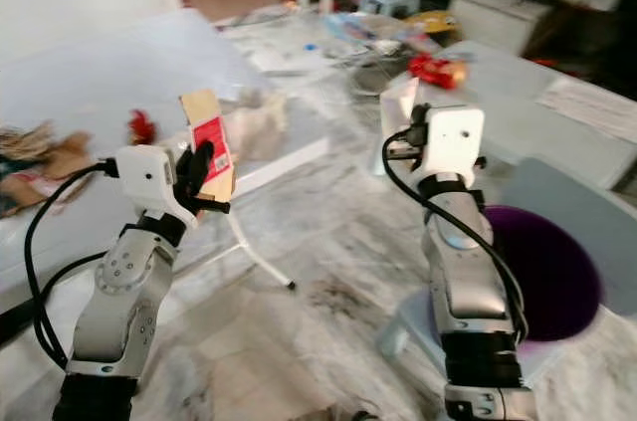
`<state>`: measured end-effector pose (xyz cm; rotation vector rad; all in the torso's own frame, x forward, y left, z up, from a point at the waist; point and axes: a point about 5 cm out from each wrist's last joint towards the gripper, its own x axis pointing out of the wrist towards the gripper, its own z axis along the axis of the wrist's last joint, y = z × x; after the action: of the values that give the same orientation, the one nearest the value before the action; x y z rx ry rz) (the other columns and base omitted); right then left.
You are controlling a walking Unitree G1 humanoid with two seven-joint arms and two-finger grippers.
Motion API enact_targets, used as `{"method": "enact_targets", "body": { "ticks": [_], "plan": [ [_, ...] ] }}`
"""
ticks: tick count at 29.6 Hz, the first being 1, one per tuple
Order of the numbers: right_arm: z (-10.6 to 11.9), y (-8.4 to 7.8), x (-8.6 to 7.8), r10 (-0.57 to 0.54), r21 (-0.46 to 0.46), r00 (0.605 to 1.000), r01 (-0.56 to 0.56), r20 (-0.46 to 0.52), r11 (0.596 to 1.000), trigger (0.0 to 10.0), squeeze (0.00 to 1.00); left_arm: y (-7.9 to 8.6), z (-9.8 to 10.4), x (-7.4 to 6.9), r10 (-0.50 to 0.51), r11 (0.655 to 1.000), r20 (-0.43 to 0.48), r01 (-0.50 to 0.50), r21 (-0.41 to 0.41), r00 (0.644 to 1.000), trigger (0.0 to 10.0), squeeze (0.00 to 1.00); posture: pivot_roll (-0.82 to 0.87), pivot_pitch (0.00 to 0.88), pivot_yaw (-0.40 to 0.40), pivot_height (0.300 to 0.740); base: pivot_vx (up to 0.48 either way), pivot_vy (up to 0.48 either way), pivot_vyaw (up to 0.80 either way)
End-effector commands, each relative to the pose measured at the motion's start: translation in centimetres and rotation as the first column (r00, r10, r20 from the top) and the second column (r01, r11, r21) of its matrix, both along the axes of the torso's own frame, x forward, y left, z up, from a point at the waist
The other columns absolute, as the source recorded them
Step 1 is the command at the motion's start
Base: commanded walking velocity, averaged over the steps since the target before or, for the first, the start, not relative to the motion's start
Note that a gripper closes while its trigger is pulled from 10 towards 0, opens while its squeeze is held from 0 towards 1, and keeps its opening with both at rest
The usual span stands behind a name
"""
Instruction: Picking trash to rubbish bin
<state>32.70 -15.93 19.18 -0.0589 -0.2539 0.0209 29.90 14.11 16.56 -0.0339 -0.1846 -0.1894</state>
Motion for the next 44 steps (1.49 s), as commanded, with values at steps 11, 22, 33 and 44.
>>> {"method": "enact_targets", "body": {
  "ticks": [11, 22, 33, 44],
  "plan": [
    [0.30, 0.27, 0.07, 0.005, -0.004, 1.000, -0.004, 0.012, 1.000, 10.0, 0.00, 0.36, 0.69, 0.18, 0.010, 1.000, 0.027, -0.011, 0.010, 1.000, 10.0, 0.00, 0.01, 0.038, 0.042, 0.740, 0.000, 0.000, -0.78],
    [0.39, 0.23, 0.16, 0.002, -0.005, 1.000, -0.002, 0.016, 1.000, 10.0, 0.00, 0.37, 0.65, 0.28, 0.015, 1.000, 0.026, -0.016, 0.014, 1.000, 10.0, 0.00, 0.01, 0.033, 0.042, 0.740, 0.000, 0.000, -0.78],
    [0.25, 0.21, 0.12, -0.004, -0.001, 1.000, 0.004, 0.015, 1.000, 10.0, 0.00, 0.25, 0.87, 0.32, 0.019, 1.000, 0.040, -0.020, 0.009, 0.999, 10.0, 0.00, 0.01, 0.037, 0.047, 0.740, 0.000, 0.000, -0.77],
    [0.25, 0.17, 0.05, -0.006, -0.004, 1.000, 0.006, 0.020, 1.000, 10.0, 0.00, 0.26, 0.83, 0.43, 0.020, 1.000, 0.036, -0.021, 0.019, 0.999, 10.0, 0.00, 0.00, 0.038, 0.053, 0.740, 0.000, 0.000, -0.08]
  ]
}}
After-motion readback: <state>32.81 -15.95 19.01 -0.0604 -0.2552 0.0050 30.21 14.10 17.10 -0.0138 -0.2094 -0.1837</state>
